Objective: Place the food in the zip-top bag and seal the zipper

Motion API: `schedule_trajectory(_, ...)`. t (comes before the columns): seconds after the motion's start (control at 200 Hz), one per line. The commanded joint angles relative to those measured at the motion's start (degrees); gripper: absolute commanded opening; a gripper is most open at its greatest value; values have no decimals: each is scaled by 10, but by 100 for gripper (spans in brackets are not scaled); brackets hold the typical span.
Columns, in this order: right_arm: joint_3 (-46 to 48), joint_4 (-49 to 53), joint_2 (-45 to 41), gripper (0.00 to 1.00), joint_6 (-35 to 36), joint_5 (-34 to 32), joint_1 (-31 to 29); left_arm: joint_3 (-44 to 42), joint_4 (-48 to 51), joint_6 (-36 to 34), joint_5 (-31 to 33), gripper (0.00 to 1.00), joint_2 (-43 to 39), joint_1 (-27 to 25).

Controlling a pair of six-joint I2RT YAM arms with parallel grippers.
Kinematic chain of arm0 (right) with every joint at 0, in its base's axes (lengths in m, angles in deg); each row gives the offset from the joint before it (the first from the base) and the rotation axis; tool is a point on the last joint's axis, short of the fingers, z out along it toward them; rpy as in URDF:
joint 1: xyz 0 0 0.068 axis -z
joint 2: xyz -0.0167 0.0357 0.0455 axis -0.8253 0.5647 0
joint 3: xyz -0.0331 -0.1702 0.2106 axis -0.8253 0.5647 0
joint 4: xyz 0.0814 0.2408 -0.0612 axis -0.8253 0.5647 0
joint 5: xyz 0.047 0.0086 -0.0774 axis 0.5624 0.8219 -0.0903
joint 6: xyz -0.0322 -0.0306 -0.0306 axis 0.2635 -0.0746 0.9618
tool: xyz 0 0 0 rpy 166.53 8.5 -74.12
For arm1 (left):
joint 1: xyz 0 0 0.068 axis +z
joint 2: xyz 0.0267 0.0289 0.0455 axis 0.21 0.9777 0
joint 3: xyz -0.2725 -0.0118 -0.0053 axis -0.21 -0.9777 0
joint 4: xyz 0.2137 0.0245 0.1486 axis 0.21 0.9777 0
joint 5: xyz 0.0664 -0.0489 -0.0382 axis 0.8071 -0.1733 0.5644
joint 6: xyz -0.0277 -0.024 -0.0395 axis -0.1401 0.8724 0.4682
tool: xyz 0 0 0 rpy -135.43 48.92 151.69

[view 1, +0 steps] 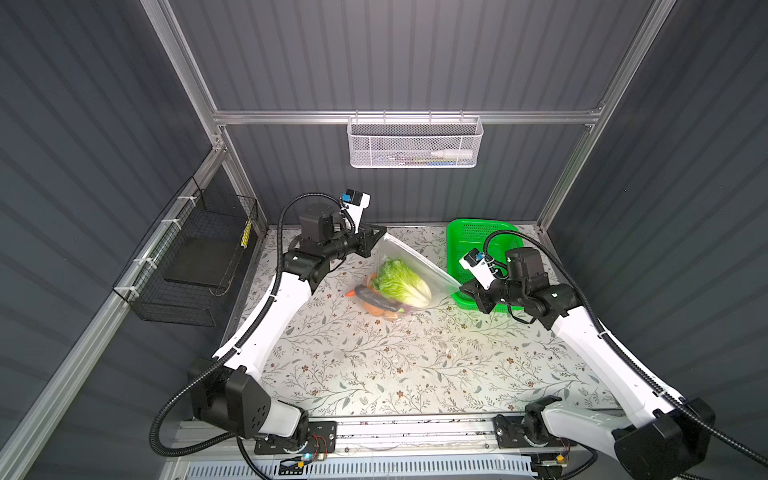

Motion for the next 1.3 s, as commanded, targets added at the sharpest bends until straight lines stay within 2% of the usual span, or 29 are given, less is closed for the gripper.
schedule_trajectory(0.0, 6, 67, 2, 10, -7, -25, 11, 9, -41, -4, 26, 0, -8, 24)
schedule_trajectory(0.18, -68, 36, 18, 7, -41, 41, 0, -26, -63, 56, -12, 0, -38, 24)
schedule_trajectory(0.315, -148, 38, 32, 4, -25, 74, -32, -62, -96, 128, -51, 0, -105, 23)
schedule_trajectory(0.505, -223, 70, 39, 3, -36, 110, -76, -109, -130, 213, -51, 0, -202, 20)
schedule_trajectory(0.735, -175, 66, -57, 4, -100, 118, -117, -224, -198, 325, -23, 0, -311, 15)
schedule_trajectory(0.86, -129, 40, -113, 5, -142, 148, -124, -266, -192, 365, -13, 0, -357, 9)
schedule_trajectory(0.945, -93, 20, -134, 6, -157, 145, -124, -288, -172, 375, -2, 0, -381, 7)
schedule_trajectory(1.131, -19, -46, -110, 7, -173, 117, -124, -382, -162, 403, 47, 0, -417, 6)
schedule_trajectory(1.296, 0, -108, -50, 8, -178, 51, -122, -470, -234, 421, 66, 0, -388, 5)
